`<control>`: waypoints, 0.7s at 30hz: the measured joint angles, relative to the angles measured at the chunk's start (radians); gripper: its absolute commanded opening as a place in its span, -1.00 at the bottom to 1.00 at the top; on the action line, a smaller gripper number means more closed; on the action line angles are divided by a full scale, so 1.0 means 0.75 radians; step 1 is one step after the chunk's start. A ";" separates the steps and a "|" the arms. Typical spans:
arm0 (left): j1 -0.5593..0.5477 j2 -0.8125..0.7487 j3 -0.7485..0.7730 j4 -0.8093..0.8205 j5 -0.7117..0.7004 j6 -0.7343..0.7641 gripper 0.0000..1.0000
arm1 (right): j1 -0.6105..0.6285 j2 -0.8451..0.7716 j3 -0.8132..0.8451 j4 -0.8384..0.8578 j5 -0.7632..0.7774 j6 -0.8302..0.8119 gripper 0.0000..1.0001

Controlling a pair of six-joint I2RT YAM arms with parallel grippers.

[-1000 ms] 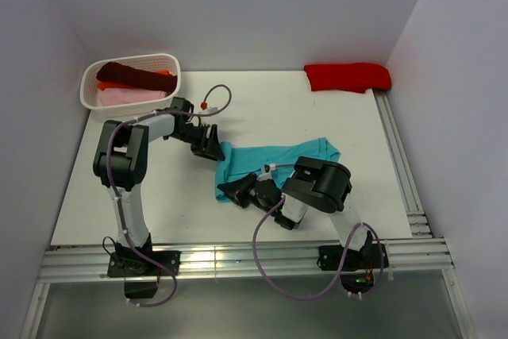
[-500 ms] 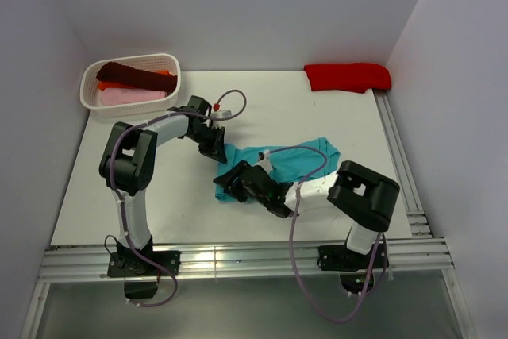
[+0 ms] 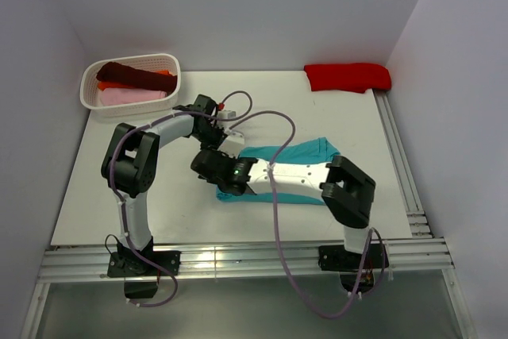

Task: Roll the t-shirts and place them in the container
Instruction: Roll the tshirt

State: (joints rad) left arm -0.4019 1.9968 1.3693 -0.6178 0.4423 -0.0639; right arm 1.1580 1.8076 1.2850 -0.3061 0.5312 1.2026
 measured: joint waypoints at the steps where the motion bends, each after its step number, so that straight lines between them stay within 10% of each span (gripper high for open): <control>1: -0.003 0.000 0.003 -0.005 -0.008 0.001 -0.99 | 0.000 0.043 0.067 -0.047 0.027 -0.027 0.08; 21: -0.019 0.013 0.060 -0.075 -0.098 0.015 -0.94 | 0.027 0.483 0.499 -0.541 0.244 -0.193 0.08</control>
State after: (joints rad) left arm -0.4160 2.0064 1.4143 -0.6739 0.3687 -0.0528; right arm 1.1786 2.1696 1.6592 -0.7116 0.7139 1.0576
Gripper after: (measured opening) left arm 0.072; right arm 0.538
